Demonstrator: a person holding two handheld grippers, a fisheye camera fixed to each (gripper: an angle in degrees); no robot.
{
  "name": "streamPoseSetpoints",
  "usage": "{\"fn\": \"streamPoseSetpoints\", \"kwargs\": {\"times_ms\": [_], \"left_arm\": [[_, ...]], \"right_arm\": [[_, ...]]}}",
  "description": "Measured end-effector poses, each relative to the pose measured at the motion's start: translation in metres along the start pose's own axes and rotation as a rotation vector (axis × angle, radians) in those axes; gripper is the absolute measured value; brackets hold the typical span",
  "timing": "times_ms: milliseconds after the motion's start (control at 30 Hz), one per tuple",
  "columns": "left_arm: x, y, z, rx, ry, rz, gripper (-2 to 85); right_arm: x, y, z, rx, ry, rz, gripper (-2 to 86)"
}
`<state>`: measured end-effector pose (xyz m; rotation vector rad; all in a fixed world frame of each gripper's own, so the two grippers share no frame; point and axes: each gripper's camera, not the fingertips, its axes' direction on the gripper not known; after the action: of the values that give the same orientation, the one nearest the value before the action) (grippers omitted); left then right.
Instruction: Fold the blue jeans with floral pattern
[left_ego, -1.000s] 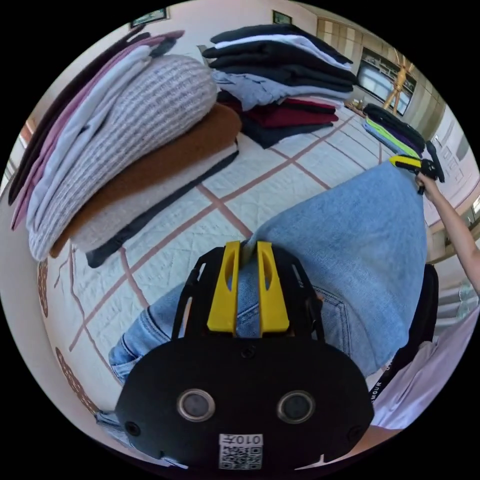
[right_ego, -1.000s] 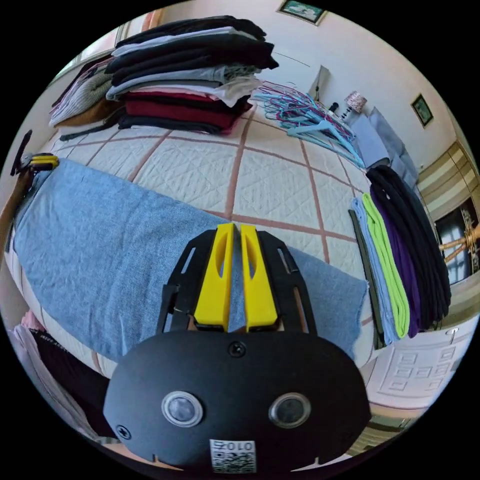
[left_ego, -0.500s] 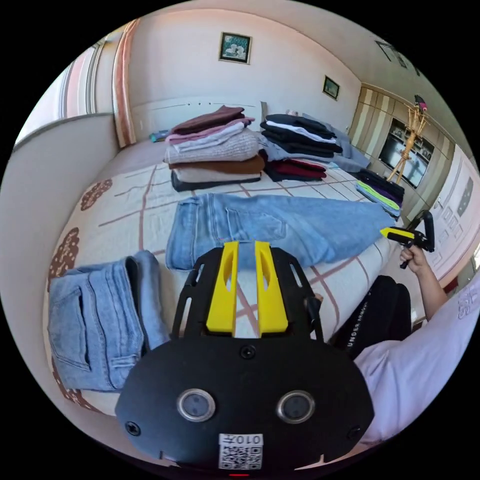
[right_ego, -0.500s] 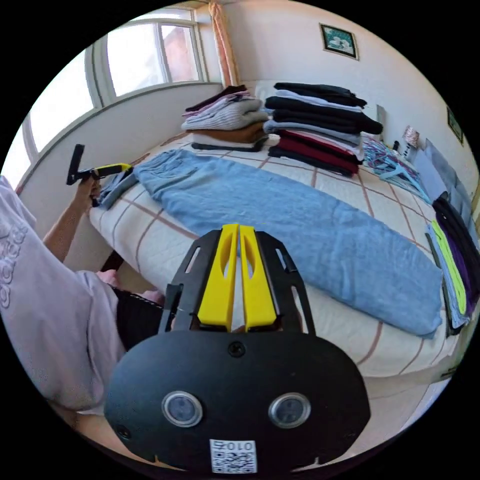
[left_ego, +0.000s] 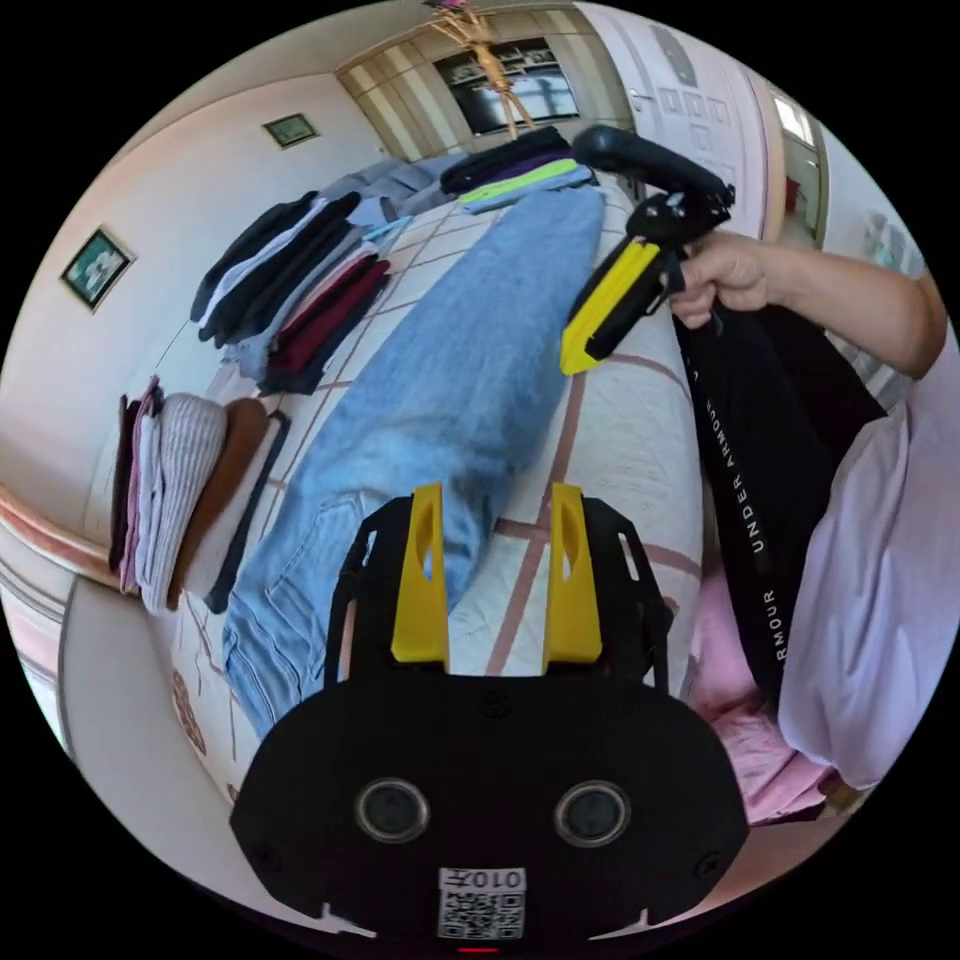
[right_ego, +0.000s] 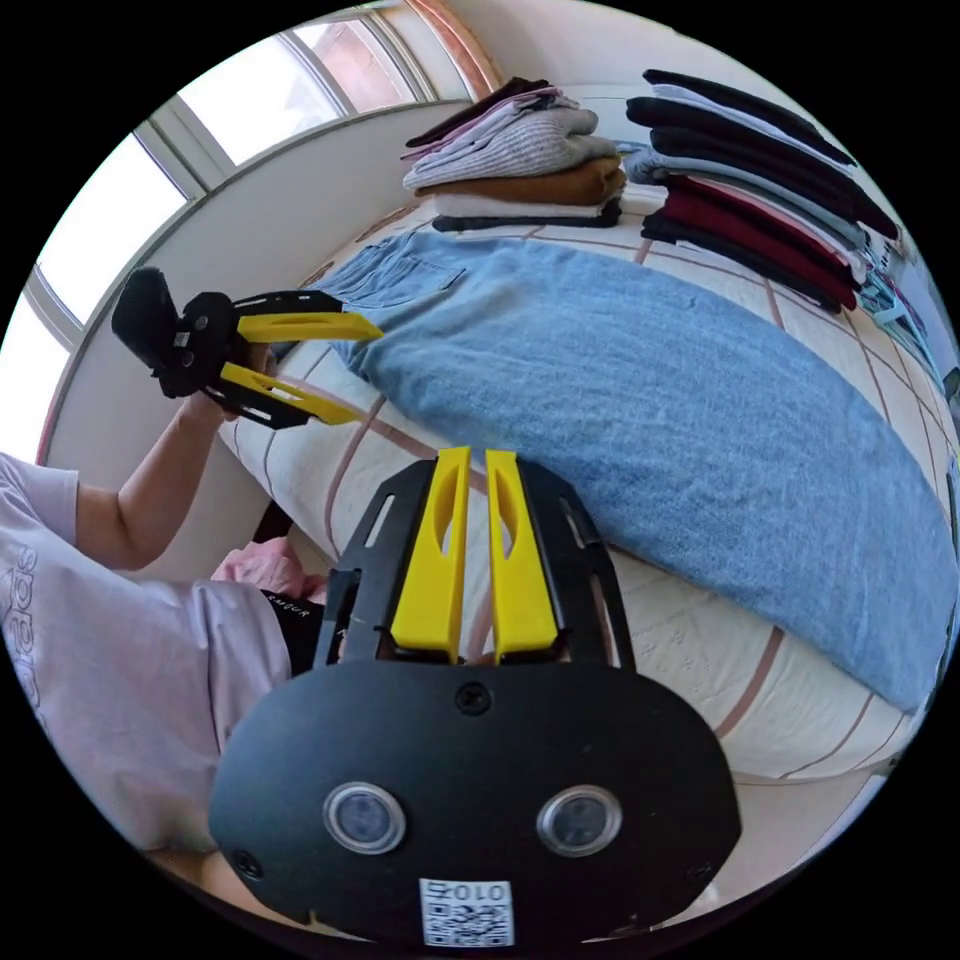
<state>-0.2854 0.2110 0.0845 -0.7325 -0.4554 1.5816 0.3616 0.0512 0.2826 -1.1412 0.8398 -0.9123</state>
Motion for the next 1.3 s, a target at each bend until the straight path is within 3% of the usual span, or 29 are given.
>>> {"fn": "streamPoseSetpoints", "kwargs": {"times_ms": [167, 333, 433, 733, 1000, 1300], "left_arm": [[-0.044, -0.027, 0.019, -0.013, 0.064, -0.021, 9.0], [-0.172, -0.014, 0.063, 0.013, 0.672, -0.278, 7.1], [-0.215, -0.007, 0.082, 0.058, 0.797, -0.376, 6.1], [-0.253, -0.011, 0.111, 0.017, 0.924, -0.382, 5.7], [-0.253, 0.003, 0.101, 0.052, 0.924, -0.330, 5.9], [-0.235, 0.008, 0.099, 0.005, 0.849, -0.268, 5.9]], "right_arm": [[-0.012, -0.001, -0.009, 0.071, 0.057, 0.031, 8.0], [-0.041, 0.017, -0.028, 0.195, 0.049, -0.044, 7.0], [-0.067, 0.026, -0.013, 0.193, 0.052, -0.144, 6.3], [-0.091, 0.009, 0.030, 0.171, 0.296, -0.165, 8.8], [-0.091, 0.011, 0.002, 0.218, 0.242, -0.076, 8.3], [-0.115, 0.031, 0.026, 0.282, 0.223, -0.173, 10.9]]}}
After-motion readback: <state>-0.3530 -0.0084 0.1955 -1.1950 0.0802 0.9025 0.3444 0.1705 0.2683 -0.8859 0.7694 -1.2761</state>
